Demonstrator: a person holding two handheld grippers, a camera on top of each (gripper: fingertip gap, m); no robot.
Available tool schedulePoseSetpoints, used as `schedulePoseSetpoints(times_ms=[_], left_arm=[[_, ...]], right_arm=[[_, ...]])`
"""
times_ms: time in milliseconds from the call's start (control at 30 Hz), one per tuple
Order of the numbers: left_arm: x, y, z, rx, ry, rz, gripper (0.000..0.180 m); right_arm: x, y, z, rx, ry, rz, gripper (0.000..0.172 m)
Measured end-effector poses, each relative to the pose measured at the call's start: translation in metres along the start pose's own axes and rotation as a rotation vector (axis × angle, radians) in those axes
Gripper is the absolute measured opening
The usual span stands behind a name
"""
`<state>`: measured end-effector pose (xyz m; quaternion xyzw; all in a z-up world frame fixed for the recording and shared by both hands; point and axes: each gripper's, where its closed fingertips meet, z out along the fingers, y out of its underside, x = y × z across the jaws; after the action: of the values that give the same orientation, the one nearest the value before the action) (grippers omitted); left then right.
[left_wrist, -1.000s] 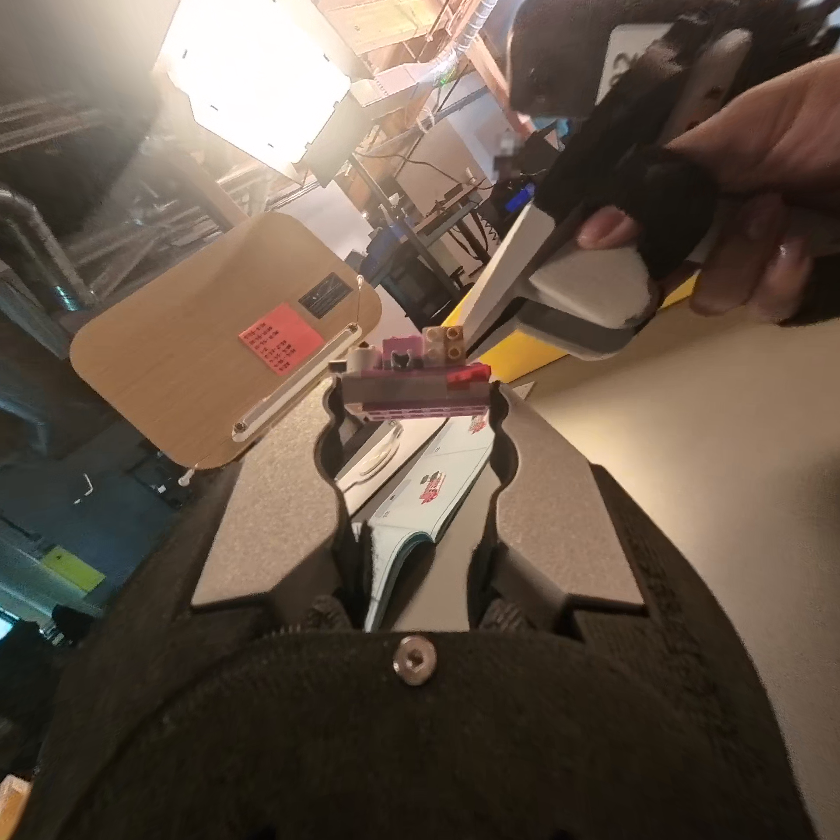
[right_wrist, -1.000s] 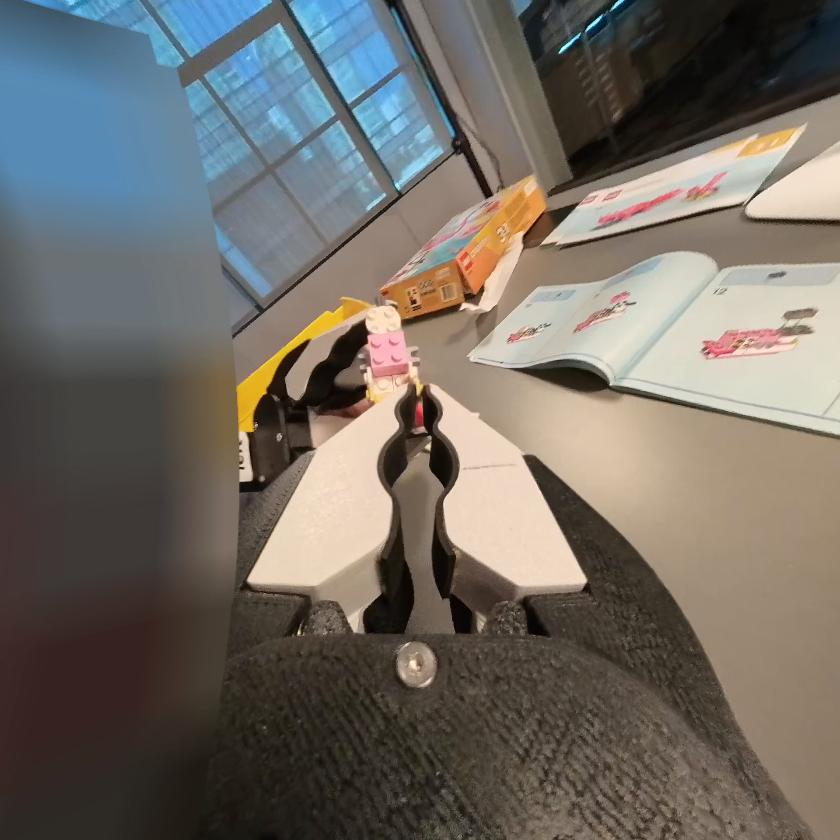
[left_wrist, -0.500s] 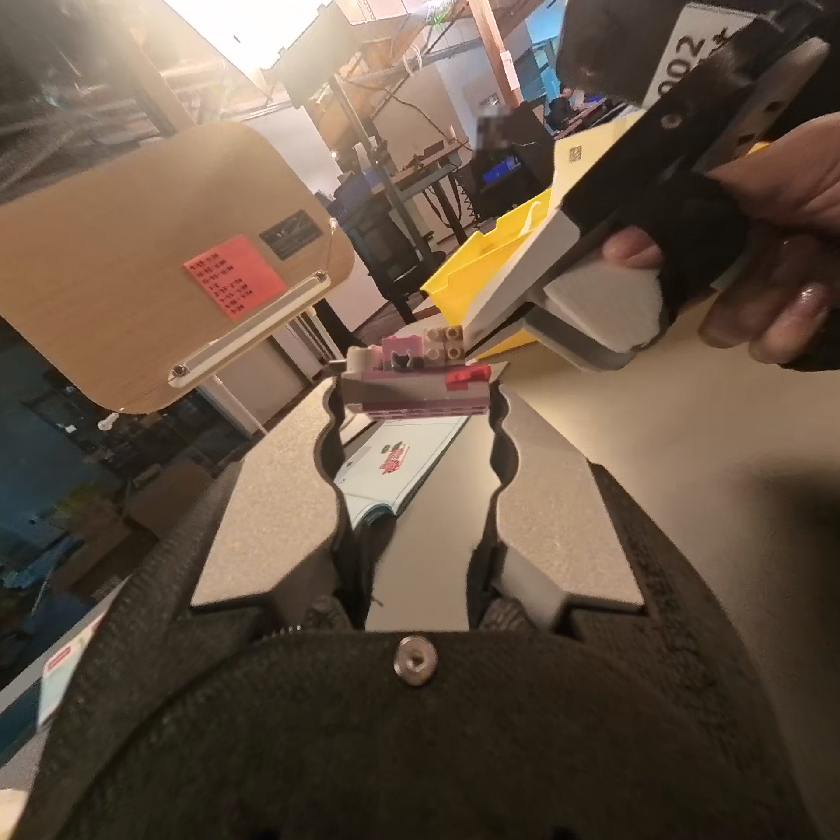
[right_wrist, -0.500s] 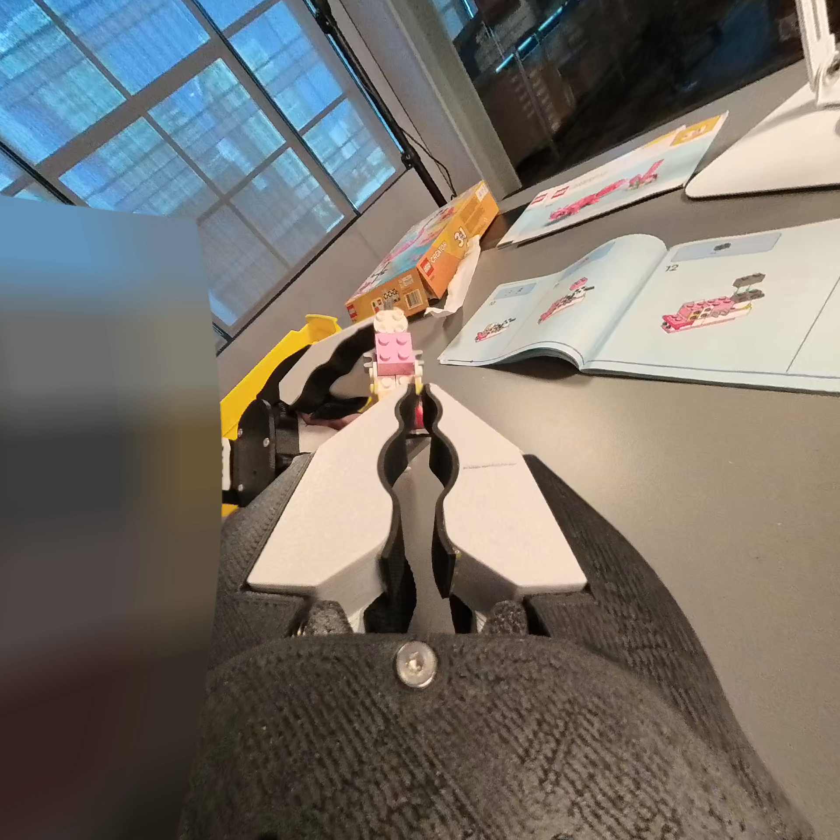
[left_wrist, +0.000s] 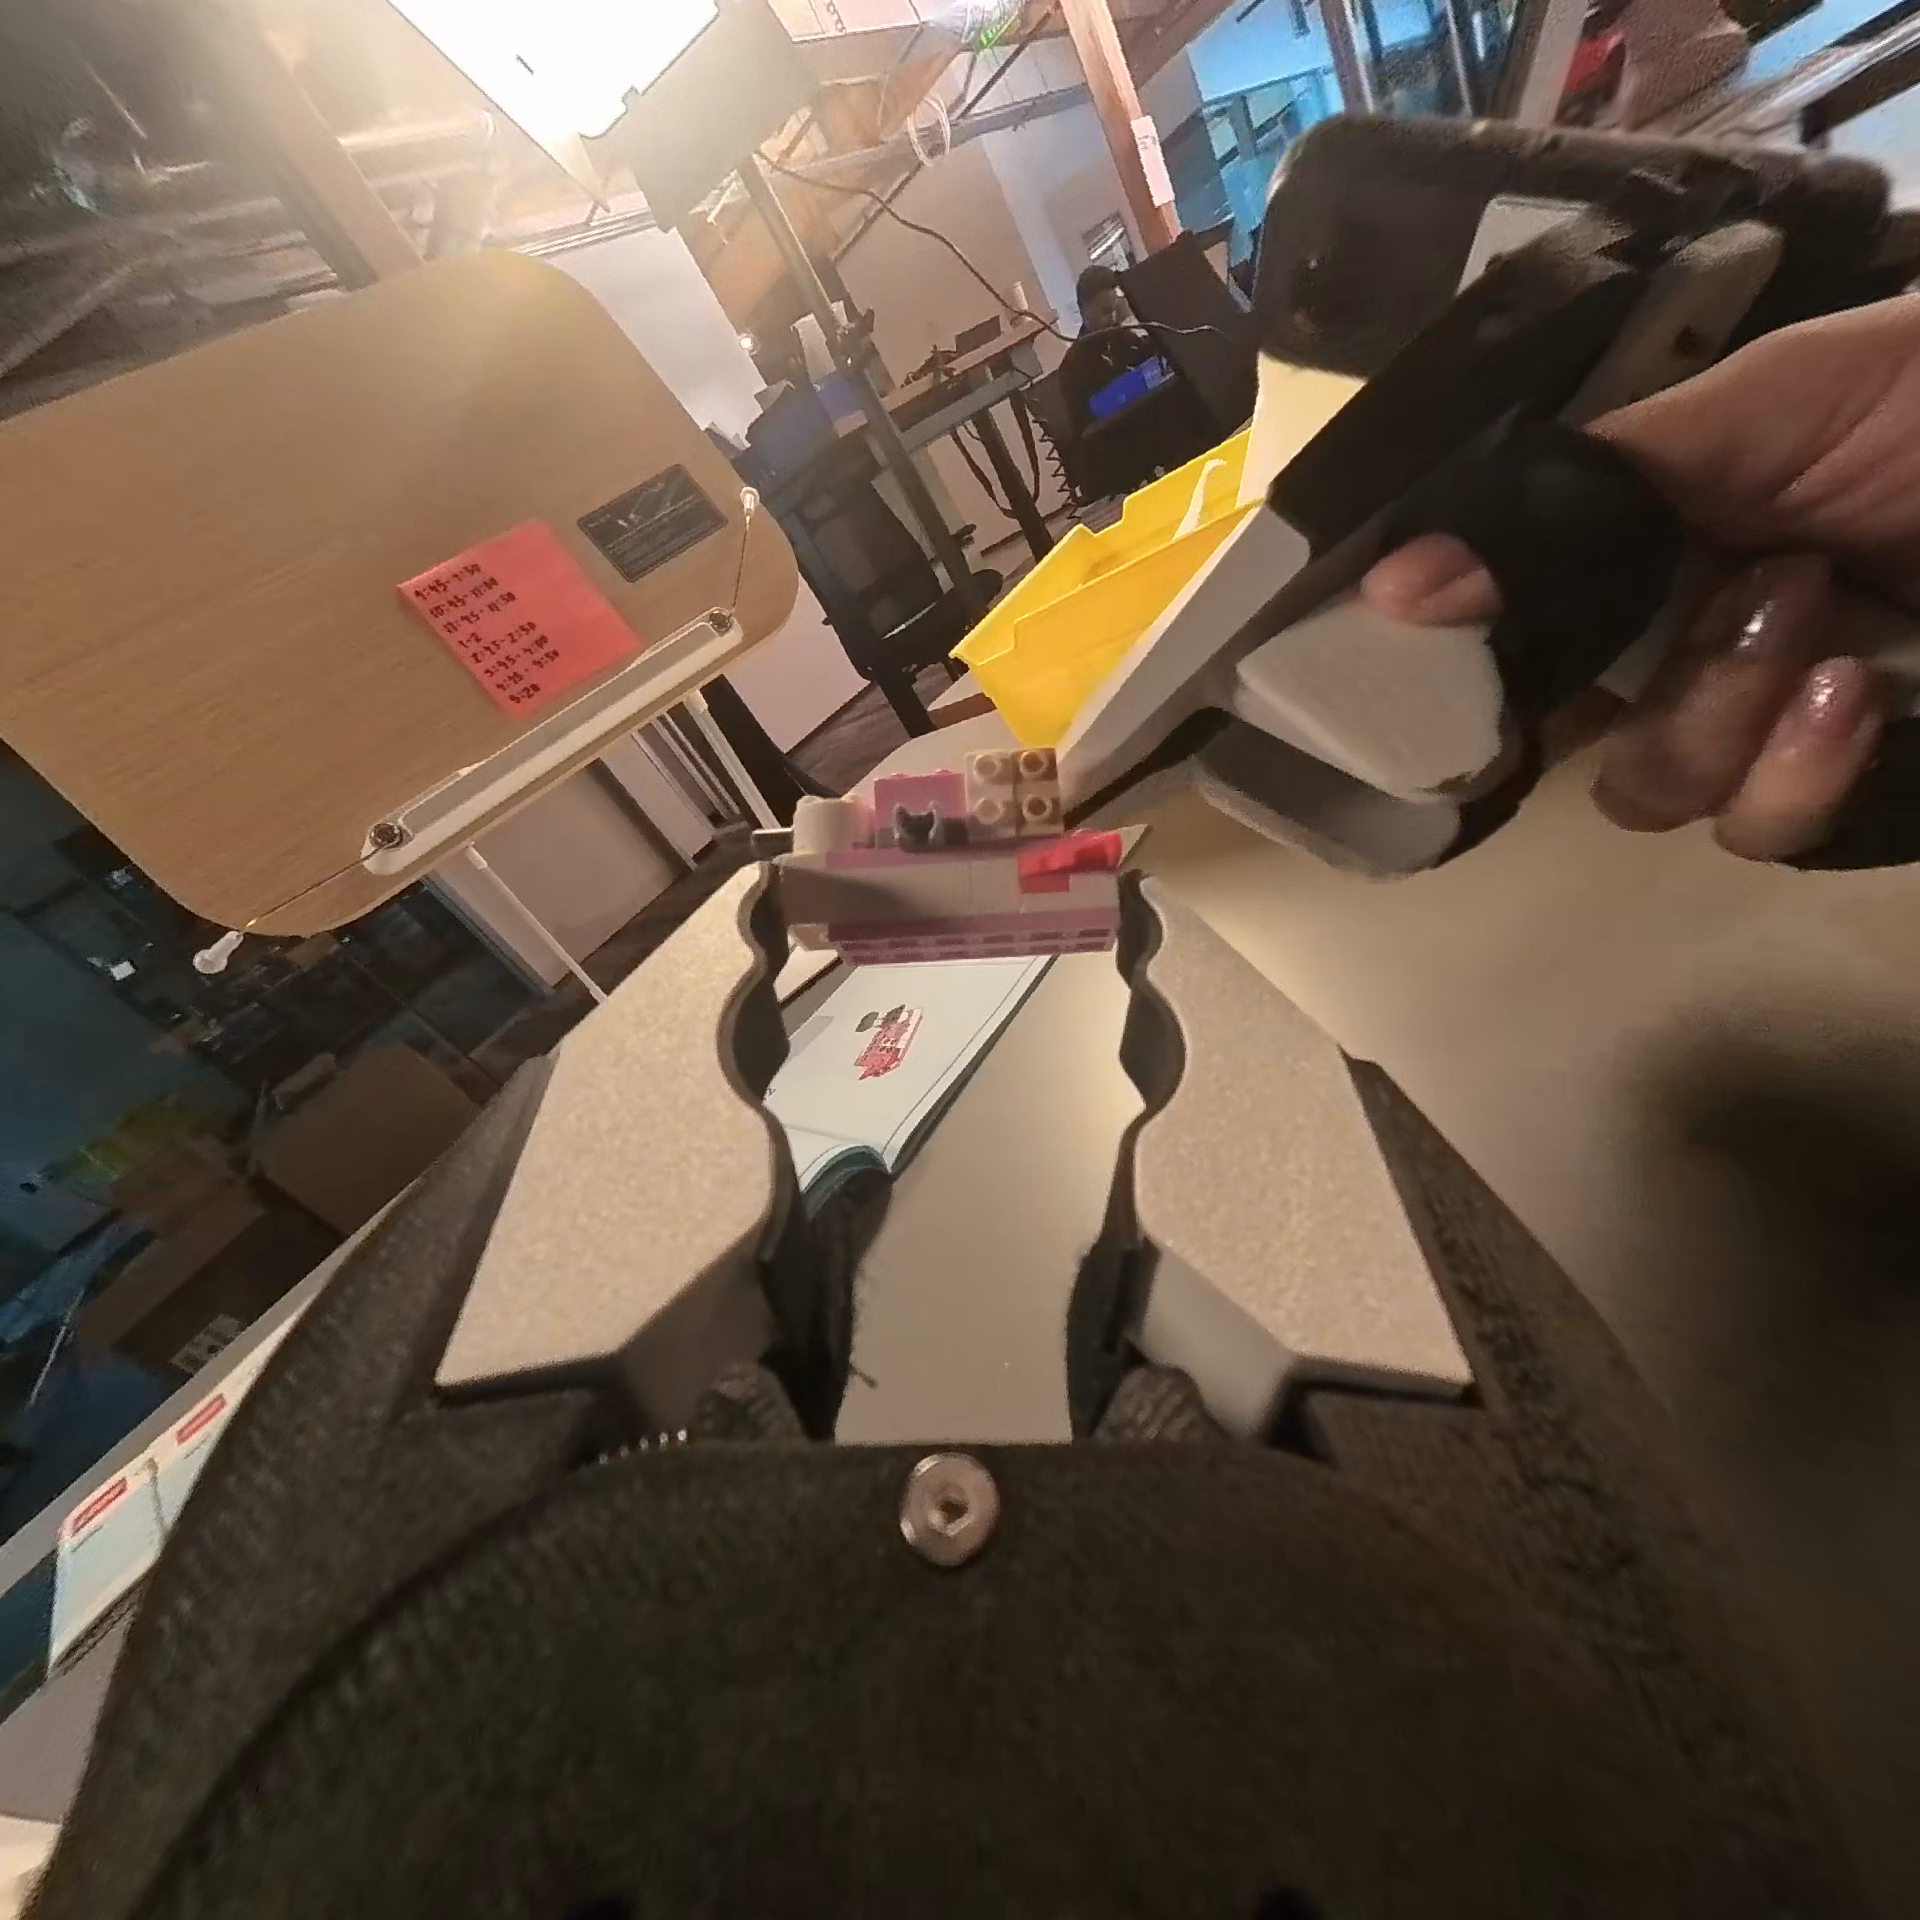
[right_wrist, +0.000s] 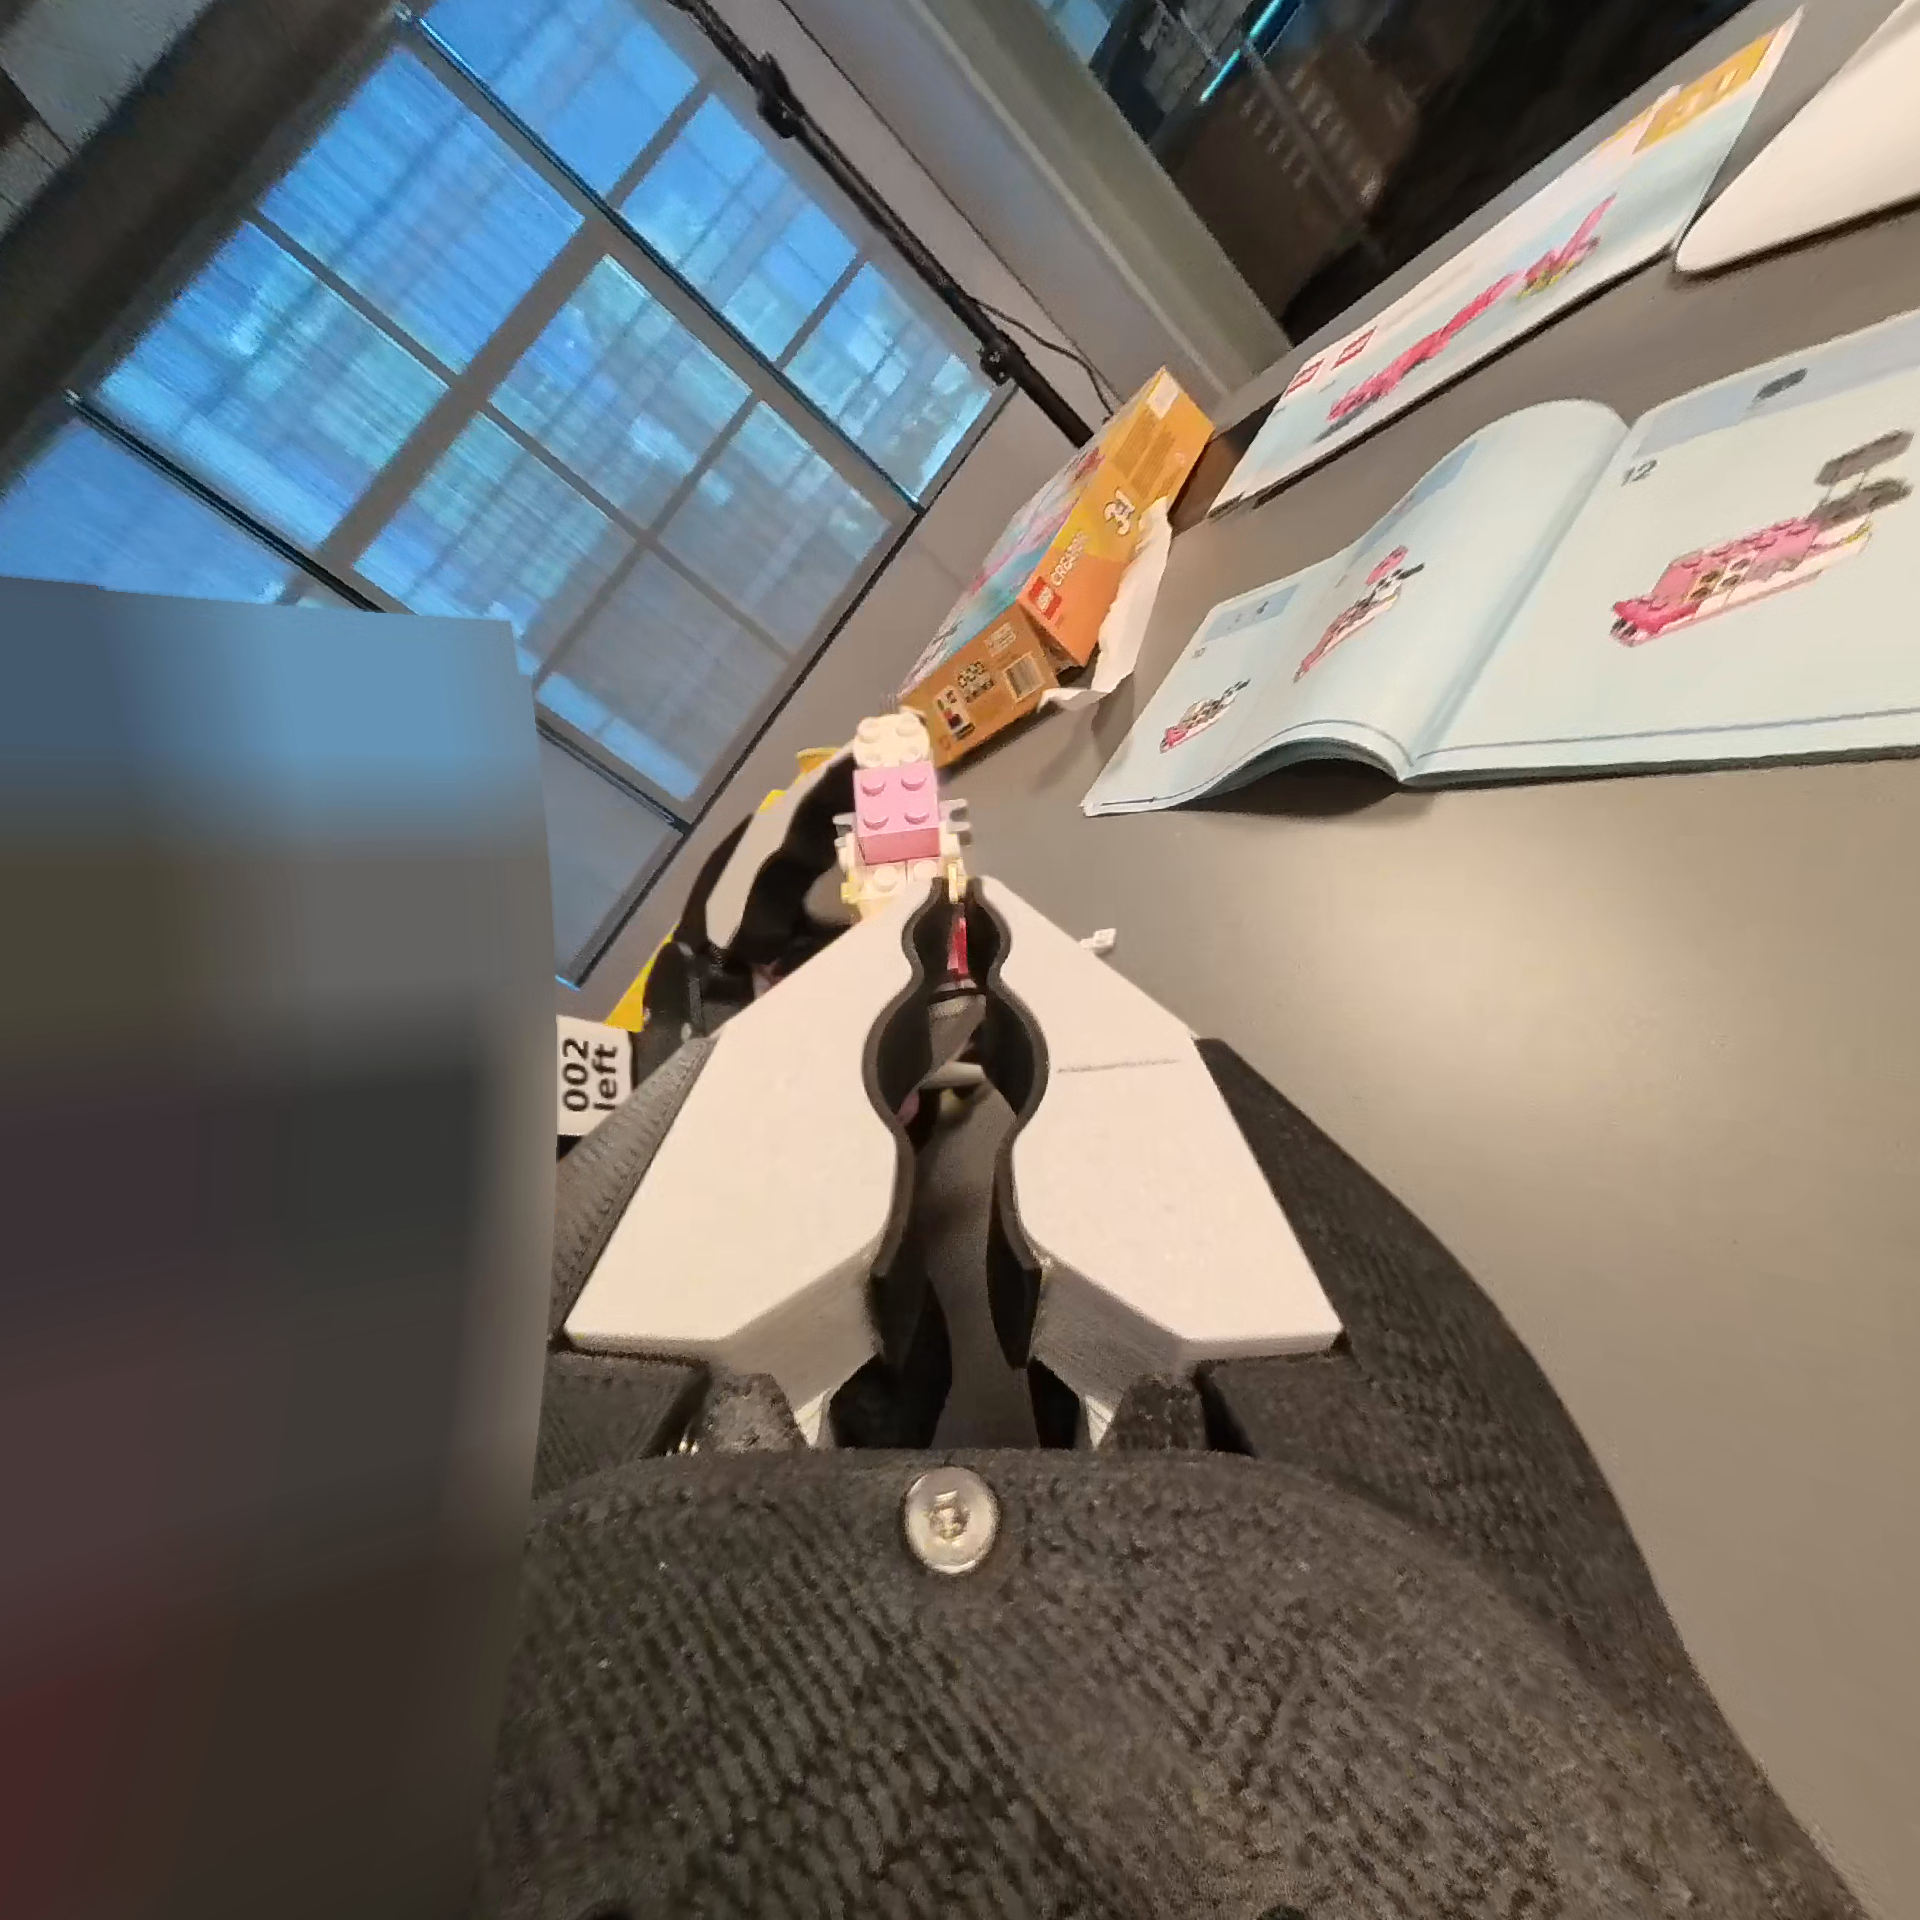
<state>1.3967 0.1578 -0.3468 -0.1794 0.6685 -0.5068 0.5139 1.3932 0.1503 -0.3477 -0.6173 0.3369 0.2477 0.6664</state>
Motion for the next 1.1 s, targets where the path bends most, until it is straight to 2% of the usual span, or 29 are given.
schedulePoseSetpoints(times_ms=[200, 433, 667, 800, 967, 1100], left_arm=[[-0.0003, -0.0011, -0.0008, 0.012, 0.001, 0.027, 0.064], [0.0004, -0.0005, -0.0016, 0.010, 0.006, 0.025, 0.064], [0.0027, -0.0014, -0.0023, 0.019, 0.027, 0.018, 0.064], [0.0011, -0.0012, -0.0027, 0.015, 0.012, 0.028, 0.064], [0.0006, -0.0049, -0.0042, 0.035, 0.009, 0.029, 0.064], [0.0003, -0.0055, -0.0046, 0.036, 0.006, 0.039, 0.064]], right_arm=[[-0.0013, -0.0003, -0.0003, -0.008, 0.010, -0.043, 0.001], [-0.0017, 0.0009, 0.0001, -0.022, 0.089, -0.201, 0.001], [-0.0010, 0.0034, -0.0009, -0.036, 0.018, -0.064, 0.001], [-0.0005, 0.0030, 0.0006, -0.018, 0.051, -0.113, 0.001], [-0.0039, 0.0025, 0.0001, -0.004, -0.027, 0.010, 0.001], [-0.0046, 0.0016, 0.0000, -0.007, -0.011, -0.027, 0.001]])
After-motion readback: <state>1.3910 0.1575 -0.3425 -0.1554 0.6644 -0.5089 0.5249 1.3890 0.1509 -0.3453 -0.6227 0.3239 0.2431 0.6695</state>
